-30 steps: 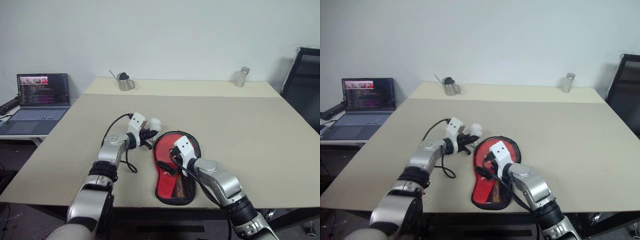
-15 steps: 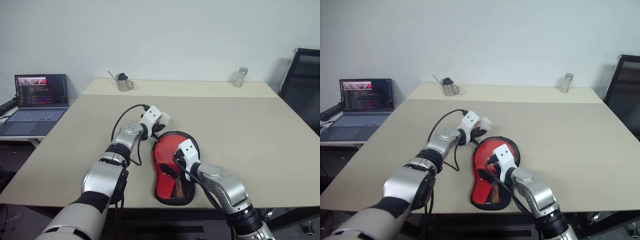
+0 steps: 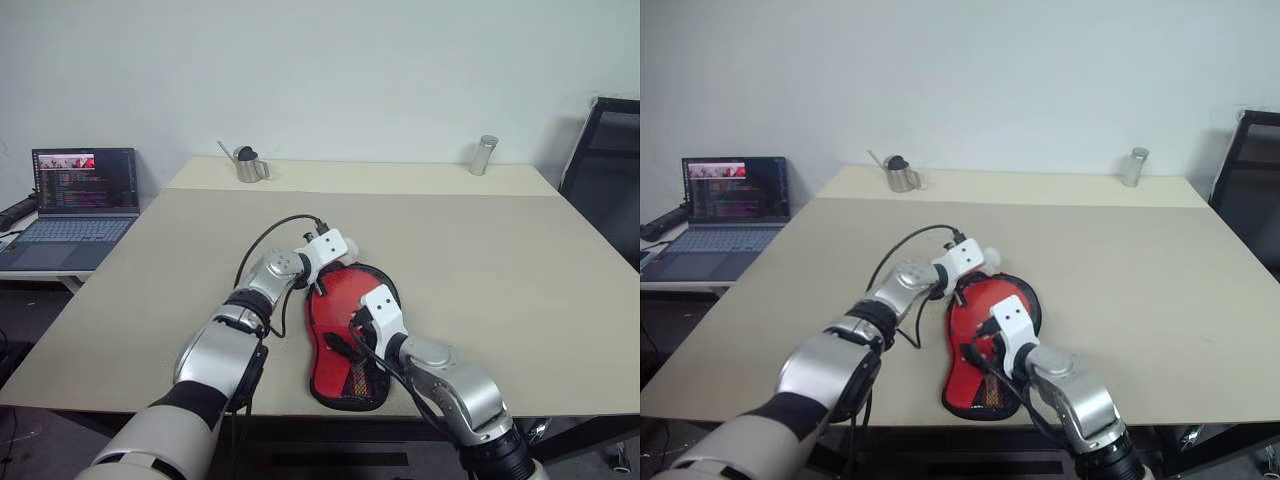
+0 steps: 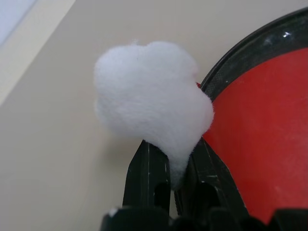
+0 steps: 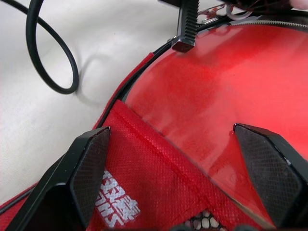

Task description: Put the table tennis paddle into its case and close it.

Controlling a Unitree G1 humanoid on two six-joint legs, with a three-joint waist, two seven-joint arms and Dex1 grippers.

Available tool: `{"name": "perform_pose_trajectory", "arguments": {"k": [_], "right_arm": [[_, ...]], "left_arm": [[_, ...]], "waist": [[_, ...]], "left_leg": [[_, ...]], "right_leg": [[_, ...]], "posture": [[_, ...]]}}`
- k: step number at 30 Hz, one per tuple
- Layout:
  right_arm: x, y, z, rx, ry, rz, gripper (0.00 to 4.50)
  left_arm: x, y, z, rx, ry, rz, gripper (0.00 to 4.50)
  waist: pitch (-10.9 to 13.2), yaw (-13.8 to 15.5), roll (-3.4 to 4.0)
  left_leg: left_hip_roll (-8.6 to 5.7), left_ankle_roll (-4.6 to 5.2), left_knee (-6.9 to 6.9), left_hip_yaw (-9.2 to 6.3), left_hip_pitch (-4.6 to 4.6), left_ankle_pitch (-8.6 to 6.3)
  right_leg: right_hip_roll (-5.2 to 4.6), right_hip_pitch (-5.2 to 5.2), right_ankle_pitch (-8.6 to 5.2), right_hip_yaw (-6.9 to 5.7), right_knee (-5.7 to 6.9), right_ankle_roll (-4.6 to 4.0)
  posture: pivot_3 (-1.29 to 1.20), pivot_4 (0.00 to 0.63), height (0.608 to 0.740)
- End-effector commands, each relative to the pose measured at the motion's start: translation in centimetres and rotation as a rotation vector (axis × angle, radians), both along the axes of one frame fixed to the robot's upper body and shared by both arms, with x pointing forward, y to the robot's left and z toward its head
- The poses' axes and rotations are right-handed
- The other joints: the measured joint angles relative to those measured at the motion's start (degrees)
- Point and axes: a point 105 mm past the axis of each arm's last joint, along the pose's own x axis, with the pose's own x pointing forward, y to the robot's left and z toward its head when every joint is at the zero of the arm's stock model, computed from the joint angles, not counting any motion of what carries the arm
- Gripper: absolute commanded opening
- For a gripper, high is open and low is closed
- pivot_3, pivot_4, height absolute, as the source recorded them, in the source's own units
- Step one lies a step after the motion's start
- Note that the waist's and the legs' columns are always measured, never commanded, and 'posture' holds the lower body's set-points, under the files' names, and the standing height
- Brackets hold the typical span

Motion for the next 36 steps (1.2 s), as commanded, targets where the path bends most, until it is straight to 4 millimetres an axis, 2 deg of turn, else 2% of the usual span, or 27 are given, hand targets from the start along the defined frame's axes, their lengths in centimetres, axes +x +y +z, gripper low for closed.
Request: {"name": "perform_pose_trajectory", "arguments": {"k": [1, 4, 9, 17, 26, 32, 36], "right_arm": [[-1.6, -0.4, -3.9, -0.065, 0.166, -0.014, 4.5], [-2.1, -0.1, -4.0, -0.06, 0.178, -0.015, 4.5], [-2.4, 0.4, -3.9, -0.056, 0.185, -0.015, 4.5], [-3.3, 1.1, -4.1, -0.048, 0.203, -0.012, 4.5], [-4.4, 1.7, -4.4, -0.018, 0.232, -0.048, 4.5], [-4.5, 1.9, -4.5, -0.016, 0.233, -0.054, 4.5], [-4.8, 2.1, -4.5, -0.012, 0.237, -0.053, 4.5]], "left_arm": [[0.6, -1.7, 3.4, 0.035, -0.143, -0.046, 0.03], [1.0, -2.2, 4.8, 0.051, -0.207, -0.037, 0.03], [1.2, -2.8, 6.0, 0.126, -0.294, -0.053, 0.03], [0.9, -4.5, 6.1, 0.36, -0.455, -0.156, 0.03], [0.3, -8.0, 8.9, 0.488, -0.692, -0.243, 0.03], [-0.3, -9.3, 8.7, 0.638, -0.82, -0.345, 0.03], [-0.8, -10.0, 7.4, 0.73, -0.866, -0.434, 0.03]], "waist": [[0.0, 0.06, 0.0], [0.0, 0.15, -0.01], [0.0, 0.13, -0.01], [0.0, 0.15, -0.01], [0.01, 0.45, -0.03], [0.01, 0.45, -0.03], [0.01, 0.48, -0.03]], "left_leg": [[0.0, 0.0, 0.0, 0.0, 0.0, 0.0], [0.0, 0.0, 0.0, -0.01, -0.01, 0.0], [0.0, 0.0, 0.0, -0.01, -0.01, 0.0], [0.0, 0.0, 0.0, -0.04, -0.02, 0.0], [-0.02, 0.0, -0.01, -0.09, -0.07, 0.0], [-0.02, 0.0, -0.02, -0.1, -0.07, 0.0], [-0.02, 0.0, -0.04, -0.1, -0.07, 0.0]], "right_leg": [[0.0, 0.0, 0.0, 0.0, 0.0, 0.0], [0.0, 0.0, 0.0, -0.01, -0.01, 0.01], [0.0, 0.01, 0.0, -0.04, -0.01, 0.01], [0.01, 0.0, -0.01, -0.07, -0.01, 0.01], [0.01, 0.0, -0.03, -0.09, -0.05, 0.05], [0.01, 0.0, -0.04, -0.1, -0.05, 0.06], [0.01, 0.0, -0.05, -0.1, -0.06, 0.08]], "posture": [[0.0, 0.15, 0.74], [0.0, 0.15, 0.74], [0.0, 0.15, 0.74], [0.0, 0.15, 0.74], [0.0, 0.15, 0.74], [0.0, 0.15, 0.74], [0.0, 0.15, 0.74]]}}
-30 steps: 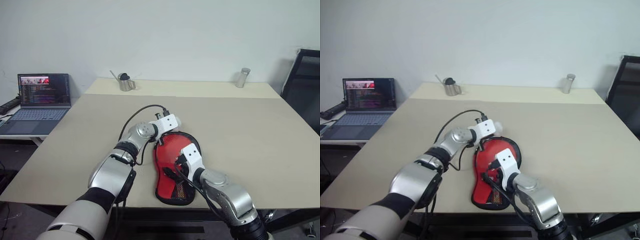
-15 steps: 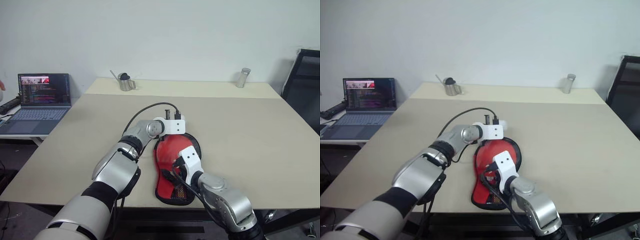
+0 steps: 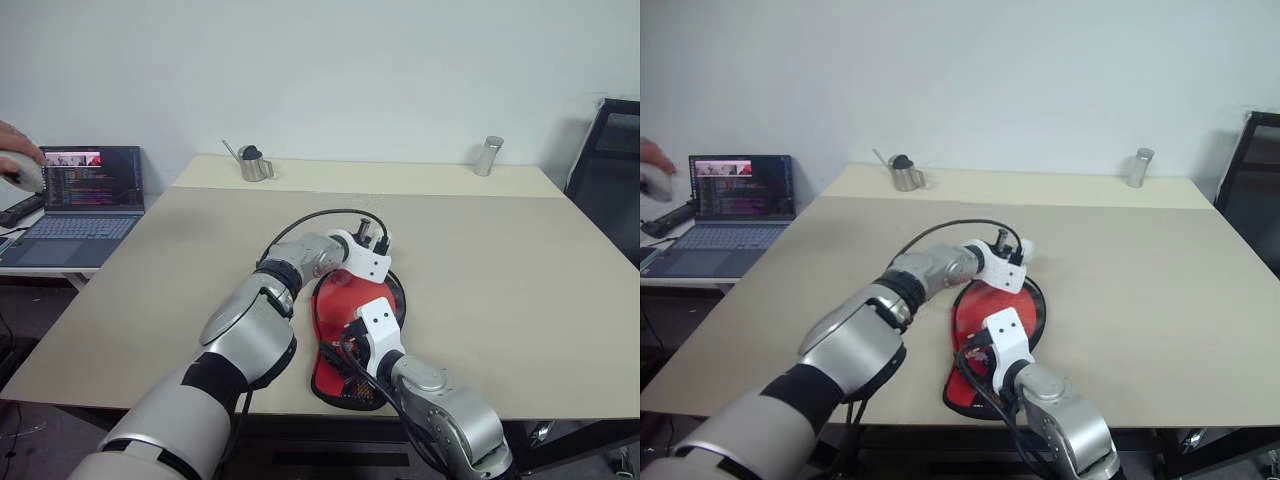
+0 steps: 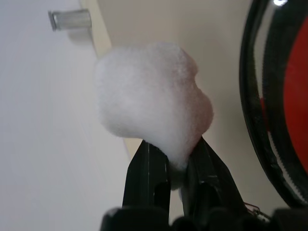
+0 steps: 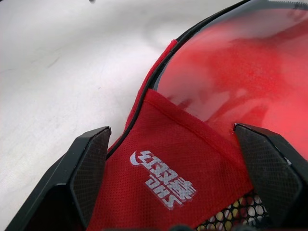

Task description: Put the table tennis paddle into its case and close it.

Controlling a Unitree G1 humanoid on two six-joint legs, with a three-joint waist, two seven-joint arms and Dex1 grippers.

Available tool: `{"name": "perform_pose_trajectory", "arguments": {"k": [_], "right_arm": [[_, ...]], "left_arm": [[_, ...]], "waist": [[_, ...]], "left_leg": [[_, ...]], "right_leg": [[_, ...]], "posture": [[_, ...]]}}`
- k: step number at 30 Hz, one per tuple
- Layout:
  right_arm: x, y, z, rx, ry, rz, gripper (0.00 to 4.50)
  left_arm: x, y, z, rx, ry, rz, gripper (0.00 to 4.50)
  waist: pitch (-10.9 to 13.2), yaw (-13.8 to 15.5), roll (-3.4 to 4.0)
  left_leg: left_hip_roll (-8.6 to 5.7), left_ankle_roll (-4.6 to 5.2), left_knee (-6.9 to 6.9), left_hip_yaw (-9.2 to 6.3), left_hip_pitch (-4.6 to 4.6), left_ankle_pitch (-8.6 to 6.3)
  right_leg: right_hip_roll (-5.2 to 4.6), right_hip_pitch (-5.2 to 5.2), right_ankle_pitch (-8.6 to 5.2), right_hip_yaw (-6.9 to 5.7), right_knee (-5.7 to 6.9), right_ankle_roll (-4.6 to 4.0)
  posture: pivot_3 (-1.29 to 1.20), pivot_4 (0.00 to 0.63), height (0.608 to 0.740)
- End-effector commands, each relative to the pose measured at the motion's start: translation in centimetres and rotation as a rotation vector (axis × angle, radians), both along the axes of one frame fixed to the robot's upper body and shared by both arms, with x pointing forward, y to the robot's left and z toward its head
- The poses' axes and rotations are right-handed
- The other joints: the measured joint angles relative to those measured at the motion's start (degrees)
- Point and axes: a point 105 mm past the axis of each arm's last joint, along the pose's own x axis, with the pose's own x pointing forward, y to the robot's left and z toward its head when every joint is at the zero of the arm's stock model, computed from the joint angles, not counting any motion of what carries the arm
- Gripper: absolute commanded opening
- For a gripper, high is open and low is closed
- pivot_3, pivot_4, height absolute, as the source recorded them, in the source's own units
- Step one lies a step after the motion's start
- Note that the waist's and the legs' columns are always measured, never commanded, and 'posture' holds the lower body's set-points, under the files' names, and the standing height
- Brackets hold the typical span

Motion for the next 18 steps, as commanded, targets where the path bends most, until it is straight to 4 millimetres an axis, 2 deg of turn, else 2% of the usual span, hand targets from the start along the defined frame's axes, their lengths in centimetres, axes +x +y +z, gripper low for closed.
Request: {"name": "perform_pose_trajectory", "arguments": {"k": [1, 10, 18], "right_arm": [[-2.4, 0.8, -4.7, -0.062, 0.21, 0.052, 4.5], [-2.4, 0.9, -4.8, -0.057, 0.215, 0.048, 4.5], [-2.3, 1.1, -4.6, -0.044, 0.215, 0.059, 4.5]], "left_arm": [[-1.0, -4.0, 4.0, -0.006, -0.151, -0.161, 0.03], [-1.0, -2.8, 0.4, -0.037, 0.063, -0.054, 0.03], [-0.9, -2.6, 0.7, -0.125, 0.141, -0.013, 2.92]], "waist": [[0.0, 0.08, 0.0], [-0.01, 0.12, 0.0], [-0.03, -0.4, -0.01]], "left_leg": [[0.0, 0.0, 0.0, 0.0, 0.0, 0.0], [0.0, 0.0, -0.01, 0.01, 0.0, 0.0], [0.0, 0.0, -0.04, 0.02, 0.02, 0.0]], "right_leg": [[0.0, 0.0, 0.0, 0.0, -0.01, 0.01], [0.0, 0.0, -0.01, -0.12, -0.03, 0.01], [0.0, 0.01, -0.01, -0.1, -0.03, 0.01]], "posture": [[0.0, 0.15, 0.74], [0.0, 0.15, 0.74], [0.0, 0.15, 0.74]]}}
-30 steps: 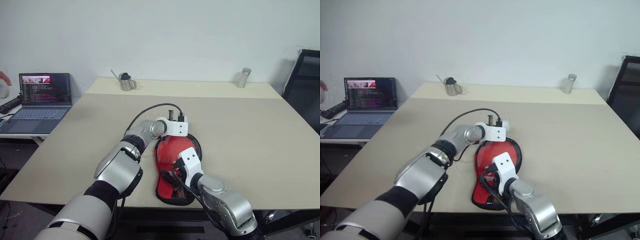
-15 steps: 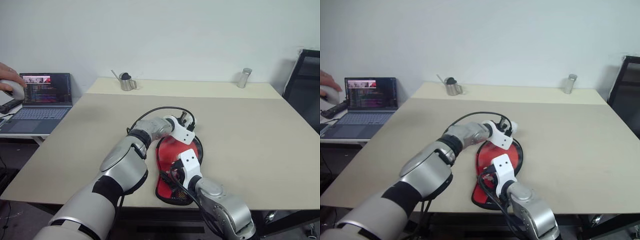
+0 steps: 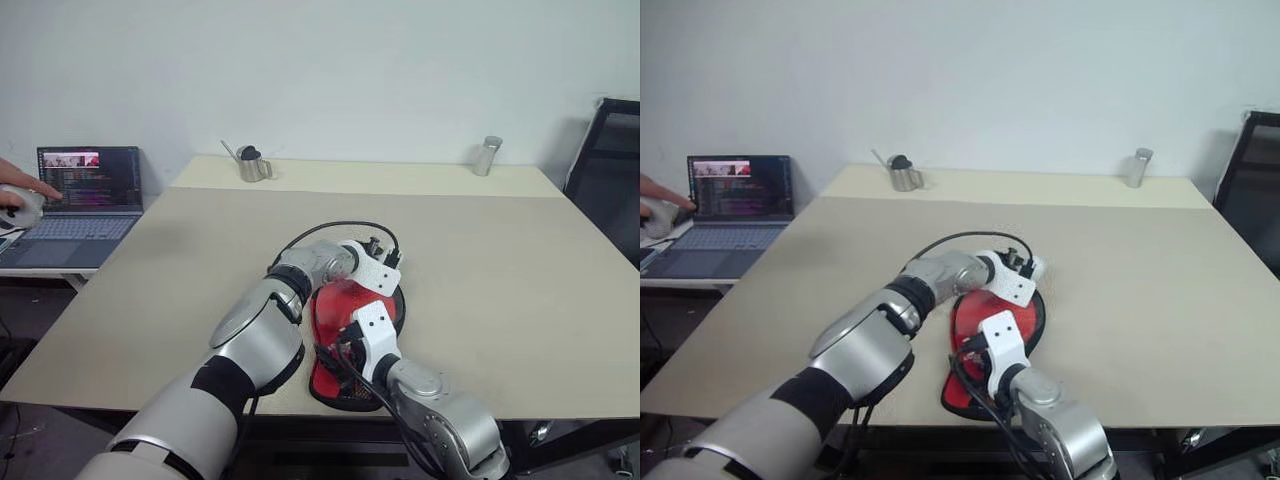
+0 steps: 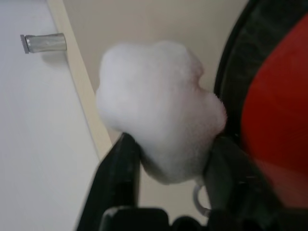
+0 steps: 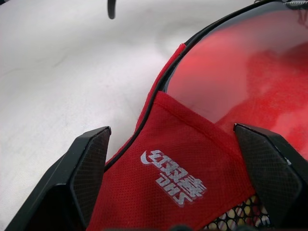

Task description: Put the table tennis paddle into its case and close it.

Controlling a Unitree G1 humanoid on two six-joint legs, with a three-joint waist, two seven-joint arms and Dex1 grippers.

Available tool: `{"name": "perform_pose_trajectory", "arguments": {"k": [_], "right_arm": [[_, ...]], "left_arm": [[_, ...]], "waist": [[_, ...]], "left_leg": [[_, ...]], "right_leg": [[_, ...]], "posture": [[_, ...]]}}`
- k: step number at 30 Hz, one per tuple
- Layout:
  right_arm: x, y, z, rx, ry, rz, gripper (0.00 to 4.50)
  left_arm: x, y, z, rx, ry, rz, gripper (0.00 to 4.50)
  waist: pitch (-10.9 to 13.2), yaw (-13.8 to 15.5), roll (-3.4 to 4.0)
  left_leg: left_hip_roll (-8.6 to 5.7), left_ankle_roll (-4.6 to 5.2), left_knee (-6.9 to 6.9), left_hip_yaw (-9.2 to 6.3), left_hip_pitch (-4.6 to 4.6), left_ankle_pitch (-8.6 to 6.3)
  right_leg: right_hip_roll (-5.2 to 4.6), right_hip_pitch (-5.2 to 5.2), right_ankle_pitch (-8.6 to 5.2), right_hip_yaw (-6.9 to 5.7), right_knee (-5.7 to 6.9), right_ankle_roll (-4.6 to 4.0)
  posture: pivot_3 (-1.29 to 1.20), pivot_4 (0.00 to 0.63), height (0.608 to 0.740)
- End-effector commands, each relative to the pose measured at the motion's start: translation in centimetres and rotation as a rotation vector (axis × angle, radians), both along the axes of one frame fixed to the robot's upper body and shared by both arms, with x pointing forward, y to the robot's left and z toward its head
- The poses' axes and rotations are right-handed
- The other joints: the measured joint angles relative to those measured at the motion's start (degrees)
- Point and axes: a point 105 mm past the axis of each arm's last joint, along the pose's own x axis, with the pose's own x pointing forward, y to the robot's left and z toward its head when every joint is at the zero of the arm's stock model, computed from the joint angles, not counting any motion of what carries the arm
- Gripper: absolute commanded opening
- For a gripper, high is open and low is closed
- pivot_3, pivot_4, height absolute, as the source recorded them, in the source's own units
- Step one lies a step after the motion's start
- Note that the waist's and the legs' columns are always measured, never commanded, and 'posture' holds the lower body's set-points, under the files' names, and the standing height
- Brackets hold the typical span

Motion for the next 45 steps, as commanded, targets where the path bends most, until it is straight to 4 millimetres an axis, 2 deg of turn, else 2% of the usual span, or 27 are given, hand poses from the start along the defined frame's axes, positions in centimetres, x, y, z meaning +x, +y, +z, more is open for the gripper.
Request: {"name": "perform_pose_trajectory", "arguments": {"k": [1, 4, 12, 19, 23, 25, 27, 30, 33, 38, 39, 42, 45], "right_arm": [[-1.7, 0.5, -4.4, -0.061, 0.202, 0.046, 4.5], [-1.5, 0.5, -4.4, -0.062, 0.199, 0.053, 4.5], [-0.4, 0.5, -4.1, -0.072, 0.179, 0.068, 4.5], [0.2, 0.4, -3.4, -0.058, 0.156, 0.077, 4.5], [0.3, 0.4, -1.4, 0.018, 0.118, 0.126, 4.5], [0.2, 0.3, 0.0, 0.067, 0.095, 0.159, 4.5], [0.2, -0.2, 1.9, 0.106, 0.044, 0.206, 4.5], [0.3, -1.0, 4.1, 0.141, -0.021, 0.244, 4.5], [0.7, -1.8, 6.2, 0.187, -0.065, 0.254, 4.5], [1.3, -4.5, 10.1, 0.156, -0.211, 0.318, 4.5], [1.5, -4.9, 10.6, 0.15, -0.229, 0.323, 4.5], [3.8, -7.0, 11.4, 0.052, -0.317, 0.313, 4.5], [5.4, -8.0, 10.9, 0.013, -0.271, 0.345, 4.5]], "left_arm": [[0.0, -1.2, 2.4, -0.077, -0.032, -0.029, 3.31], [0.0, -1.0, 2.8, -0.081, -0.024, -0.032, 4.36], [-0.3, -0.6, 4.6, -0.17, 0.003, -0.083, 4.36], [-1.2, 0.3, 8.3, -0.442, 0.095, -0.157, 4.36], [-1.5, 2.5, 9.6, -0.65, 0.219, -0.168, 4.36], [-1.6, 3.8, 9.5, -0.737, 0.3, -0.164, 4.36], [-1.9, 6.0, 9.0, -0.857, 0.43, -0.162, 4.36], [-2.6, 8.3, 8.4, -0.935, 0.541, -0.177, 4.36], [-3.5, 10.5, 7.7, -0.954, 0.599, -0.166, 4.36], [-4.7, 16.7, 6.5, -1.043, 0.56, 0.026, 4.36], [-5.1, 17.2, 6.3, -1.045, 0.555, 0.049, 4.36], [-6.7, 18.5, 5.0, -1.064, 0.569, 0.119, 4.36], [-8.1, 19.1, 4.4, -1.081, 0.596, 0.163, 4.36]], "waist": [[0.0, -0.04, 0.0], [-0.01, -0.16, 0.0], [-0.1, -0.41, 0.02], [-0.11, -0.43, 0.02], [-0.12, -0.44, 0.03], [-0.12, -0.44, 0.05], [-0.12, -0.48, 0.06], [-0.08, -0.66, 0.08], [-0.03, -0.65, 0.09], [-0.03, -0.84, 0.11], [-0.03, -0.8, 0.11], [-0.01, -0.38, 0.13], [-0.01, -0.05, 0.12]], "left_leg": [[0.0, 0.0, 0.0, 0.0, 0.0, 0.0], [0.0, 0.0, -0.01, 0.0, 0.02, 0.0], [0.04, 0.0, -0.01, 0.03, 0.15, 0.01], [0.06, -0.01, 0.0, 0.06, 0.21, 0.01], [0.06, -0.01, 0.0, 0.1, 0.21, 0.01], [0.06, 0.0, -0.01, 0.12, 0.21, 0.01], [0.07, 0.0, -0.01, 0.12, 0.2, 0.01], [0.07, 0.0, -0.01, 0.15, 0.11, 0.01], [0.09, 0.0, 0.0, 0.03, -0.02, 0.01], [0.09, 0.0, -0.01, -0.03, 0.0, 0.01], [0.09, 0.0, -0.02, -0.03, 0.01, 0.01], [0.09, 0.0, -0.04, -0.04, 0.02, 0.01], [0.09, 0.0, 0.01, -0.05, 0.02, 0.01]], "right_leg": [[0.0, 0.0, 0.0, 0.0, 0.0, 0.0], [0.0, 0.0, 0.0, 0.0, 0.0, 0.0], [0.06, 0.01, 0.01, 0.04, 0.12, 0.0], [0.08, 0.04, 0.01, 0.08, 0.13, -0.01], [0.08, 0.03, 0.01, 0.08, 0.13, -0.01], [0.08, 0.04, 0.01, 0.08, 0.13, -0.02], [0.08, 0.03, 0.01, 0.08, 0.11, -0.02], [0.08, -0.05, 0.02, 0.09, 0.11, -0.03], [0.07, -0.11, 0.02, 0.15, 0.09, -0.04], [0.06, -0.09, 0.02, 0.23, 0.05, -0.04], [0.05, -0.08, 0.02, 0.24, 0.04, -0.04], [0.03, -0.07, 0.02, 0.21, 0.04, -0.04], [0.01, -0.05, 0.03, 0.19, 0.05, -0.05]], "posture": [[0.0, 0.15, 0.74], [0.0, 0.15, 0.74], [0.0, 0.15, 0.74], [0.0, 0.15, 0.74], [0.0, 0.15, 0.74], [0.0, 0.15, 0.74], [0.0, 0.15, 0.74], [0.0, 0.15, 0.74], [0.0, 0.15, 0.74], [0.0, 0.15, 0.74], [0.0, 0.15, 0.74], [0.0, 0.15, 0.74], [0.0, 0.15, 0.74]]}}
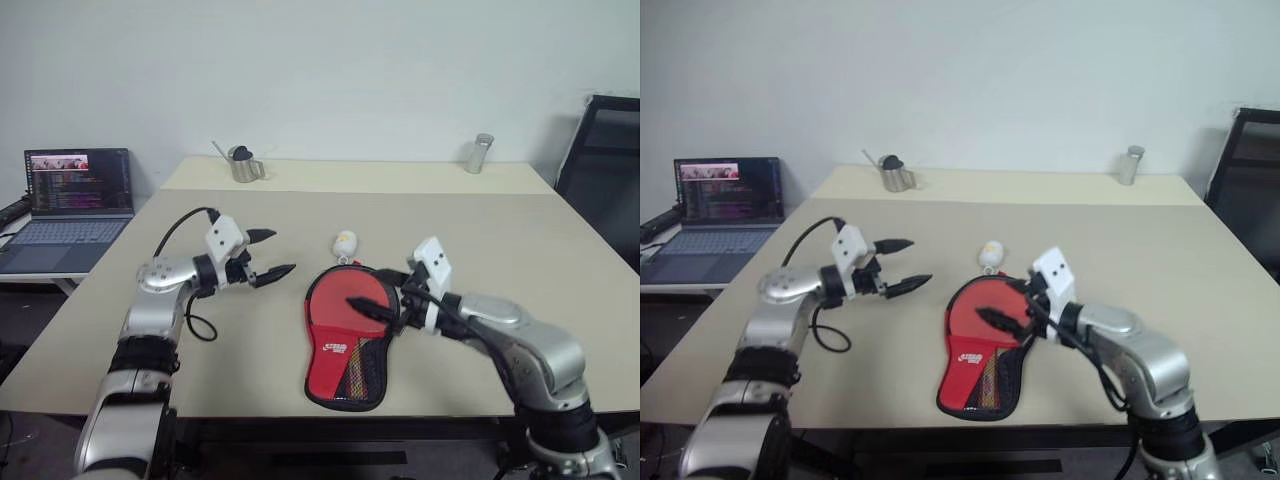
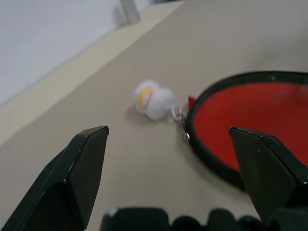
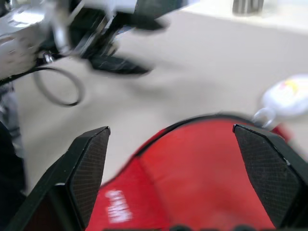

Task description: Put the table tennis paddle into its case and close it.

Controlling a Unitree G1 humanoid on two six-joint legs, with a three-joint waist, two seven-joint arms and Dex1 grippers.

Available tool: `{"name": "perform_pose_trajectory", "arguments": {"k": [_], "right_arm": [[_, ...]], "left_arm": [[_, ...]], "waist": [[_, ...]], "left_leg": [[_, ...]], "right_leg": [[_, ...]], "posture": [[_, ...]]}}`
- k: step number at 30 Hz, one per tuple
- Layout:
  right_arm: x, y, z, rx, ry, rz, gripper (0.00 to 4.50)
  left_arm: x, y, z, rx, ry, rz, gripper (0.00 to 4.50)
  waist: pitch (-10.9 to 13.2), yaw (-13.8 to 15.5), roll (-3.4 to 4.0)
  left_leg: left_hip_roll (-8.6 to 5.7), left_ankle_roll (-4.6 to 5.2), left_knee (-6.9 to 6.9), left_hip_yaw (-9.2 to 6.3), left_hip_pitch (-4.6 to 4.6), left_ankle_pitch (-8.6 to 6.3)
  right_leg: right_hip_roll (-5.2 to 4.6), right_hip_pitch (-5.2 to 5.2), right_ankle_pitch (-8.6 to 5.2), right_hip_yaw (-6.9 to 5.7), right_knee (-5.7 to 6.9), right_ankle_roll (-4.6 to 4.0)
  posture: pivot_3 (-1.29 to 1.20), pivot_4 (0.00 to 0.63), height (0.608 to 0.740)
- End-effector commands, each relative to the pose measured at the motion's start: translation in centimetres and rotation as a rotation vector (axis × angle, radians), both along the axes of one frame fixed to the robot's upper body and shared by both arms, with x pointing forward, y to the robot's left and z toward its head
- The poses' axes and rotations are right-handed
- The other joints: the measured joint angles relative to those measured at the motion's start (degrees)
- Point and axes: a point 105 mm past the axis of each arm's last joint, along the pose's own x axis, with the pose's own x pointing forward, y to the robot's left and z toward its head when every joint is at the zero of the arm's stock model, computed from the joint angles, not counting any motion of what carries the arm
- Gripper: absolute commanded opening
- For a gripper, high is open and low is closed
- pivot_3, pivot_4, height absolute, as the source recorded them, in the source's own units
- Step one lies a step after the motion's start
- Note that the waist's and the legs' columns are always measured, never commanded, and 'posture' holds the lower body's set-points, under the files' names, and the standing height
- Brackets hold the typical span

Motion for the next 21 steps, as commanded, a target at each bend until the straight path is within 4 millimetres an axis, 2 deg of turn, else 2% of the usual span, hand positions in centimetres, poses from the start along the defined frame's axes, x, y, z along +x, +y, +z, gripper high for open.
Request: {"name": "perform_pose_trajectory", "arguments": {"k": [1, 7, 12, 18, 21], "right_arm": [[1.9, -0.7, 0.3, -0.001, 0.021, 0.024, 4.5], [7.8, -1.4, -0.8, -0.047, 0.076, -0.139, 4.5], [10.5, -1.2, -1.7, -0.004, 0.173, -0.199, 4.5], [11.6, -1.2, -4.0, -0.012, 0.238, -0.22, 4.5], [11.7, -0.6, -5.1, -0.008, 0.267, -0.216, 4.5]], "left_arm": [[-1.4, 0.3, 2.2, -0.015, -0.042, 0.011, 4.36], [-2.5, 1.2, 2.4, -0.021, -0.018, 0.061, 4.36], [-2.8, 1.5, 2.5, -0.008, -0.012, 0.076, 4.36], [-3.0, 1.3, 2.7, 0.001, -0.015, 0.075, 4.36], [-3.0, 0.9, 2.7, 0.006, -0.016, 0.064, 4.36]], "waist": [[0.0, 0.03, -0.01], [0.03, -0.05, 0.05], [0.05, -0.2, 0.08], [0.07, -0.13, 0.11], [0.08, -0.19, 0.13]], "left_leg": [[0.0, 0.0, 0.01, -0.02, 0.0, 0.0], [0.01, 0.0, -0.02, 0.01, 0.02, 0.0], [0.01, -0.01, -0.14, 0.11, 0.02, 0.0], [0.0, -0.01, -0.21, 0.17, 0.0, 0.0], [0.0, -0.01, -0.21, 0.21, 0.0, 0.0]], "right_leg": [[0.0, 0.01, 0.0, -0.03, 0.0, 0.0], [0.0, 0.0, 0.01, 0.03, 0.01, -0.02], [-0.01, -0.06, 0.01, 0.11, -0.02, -0.03], [-0.06, -0.08, 0.0, 0.12, -0.13, -0.05], [-0.08, -0.08, 0.0, 0.14, -0.13, -0.05]], "posture": [[0.0, 0.15, 0.74], [0.0, 0.15, 0.74], [0.0, 0.15, 0.74], [0.0, 0.15, 0.74], [0.0, 0.15, 0.74]]}}
